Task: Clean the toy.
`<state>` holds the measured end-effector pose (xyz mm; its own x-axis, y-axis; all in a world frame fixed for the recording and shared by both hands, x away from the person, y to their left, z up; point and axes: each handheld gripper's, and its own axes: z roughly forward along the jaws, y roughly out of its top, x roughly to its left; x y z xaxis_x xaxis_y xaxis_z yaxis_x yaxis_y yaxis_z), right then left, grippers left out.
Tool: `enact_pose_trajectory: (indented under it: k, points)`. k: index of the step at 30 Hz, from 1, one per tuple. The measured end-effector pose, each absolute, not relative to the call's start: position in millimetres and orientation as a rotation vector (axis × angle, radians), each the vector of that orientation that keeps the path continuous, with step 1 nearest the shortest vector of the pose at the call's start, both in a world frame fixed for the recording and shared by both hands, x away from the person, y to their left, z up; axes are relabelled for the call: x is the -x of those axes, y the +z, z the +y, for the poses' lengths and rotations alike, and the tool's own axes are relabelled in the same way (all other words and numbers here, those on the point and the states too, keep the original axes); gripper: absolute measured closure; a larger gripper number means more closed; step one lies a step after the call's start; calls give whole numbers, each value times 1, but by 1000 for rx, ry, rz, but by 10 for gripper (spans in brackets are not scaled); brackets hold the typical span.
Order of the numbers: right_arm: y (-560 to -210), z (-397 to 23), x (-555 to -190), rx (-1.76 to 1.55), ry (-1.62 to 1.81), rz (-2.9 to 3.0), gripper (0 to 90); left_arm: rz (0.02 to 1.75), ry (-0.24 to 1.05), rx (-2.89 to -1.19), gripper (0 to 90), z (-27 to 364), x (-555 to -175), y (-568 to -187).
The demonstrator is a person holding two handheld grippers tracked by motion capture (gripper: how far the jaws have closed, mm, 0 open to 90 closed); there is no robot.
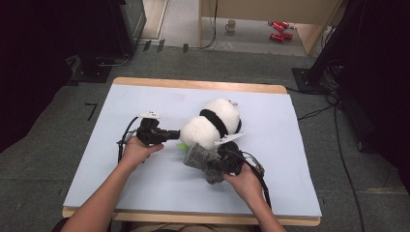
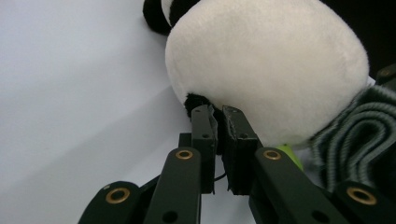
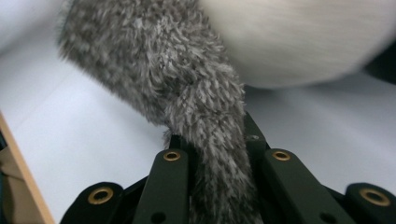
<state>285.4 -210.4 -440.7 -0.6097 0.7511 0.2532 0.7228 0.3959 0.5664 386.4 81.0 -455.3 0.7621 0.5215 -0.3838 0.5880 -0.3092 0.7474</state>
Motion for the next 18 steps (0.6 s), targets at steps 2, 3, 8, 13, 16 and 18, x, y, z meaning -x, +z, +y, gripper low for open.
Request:
enact_pose_trajectory:
  k: [2, 3, 8, 13, 16, 18]
  points:
    - [-438, -217, -287, -1377, 1010, 2565, 783, 838, -80, -1976, 847, 84, -388, -455]
    - [-437, -220, -287, -1391, 1012, 2550, 783, 845, -79, -1977, 846, 85, -388, -455]
    - [-428, -242, -292, -1440, 1047, 2439, 783, 861, -71, -1989, 842, 90, -391, -457]
    - [-420, -263, -296, -1507, 1104, 2303, 780, 863, -58, -1978, 841, 94, -392, -455]
    - [-415, -273, -298, -1518, 1123, 2248, 777, 873, -41, -1969, 839, 99, -393, -454]
    - [-414, -280, -301, -1530, 1129, 2220, 776, 887, -30, -1955, 838, 104, -394, -453]
